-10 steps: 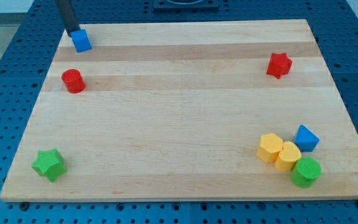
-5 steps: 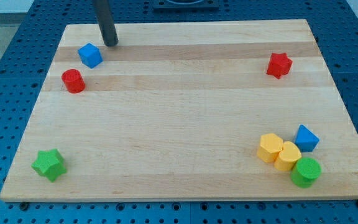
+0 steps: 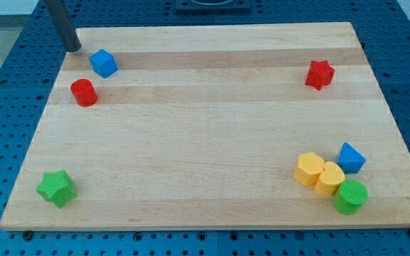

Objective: Push the blue cube towards the center of the board

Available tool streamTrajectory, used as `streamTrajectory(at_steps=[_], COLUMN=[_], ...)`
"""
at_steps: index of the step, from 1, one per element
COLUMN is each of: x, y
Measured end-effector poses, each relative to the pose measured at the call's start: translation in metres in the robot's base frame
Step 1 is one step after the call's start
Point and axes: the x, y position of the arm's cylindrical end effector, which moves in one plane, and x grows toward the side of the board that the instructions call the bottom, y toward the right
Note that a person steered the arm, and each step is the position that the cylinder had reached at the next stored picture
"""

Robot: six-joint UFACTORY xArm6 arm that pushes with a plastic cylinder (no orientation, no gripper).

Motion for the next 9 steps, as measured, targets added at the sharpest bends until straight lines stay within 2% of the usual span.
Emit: streamTrajectory(at_steps=[3, 7, 9], x=[0.031, 0.118, 0.117], y=[0.027, 0.203, 0.211])
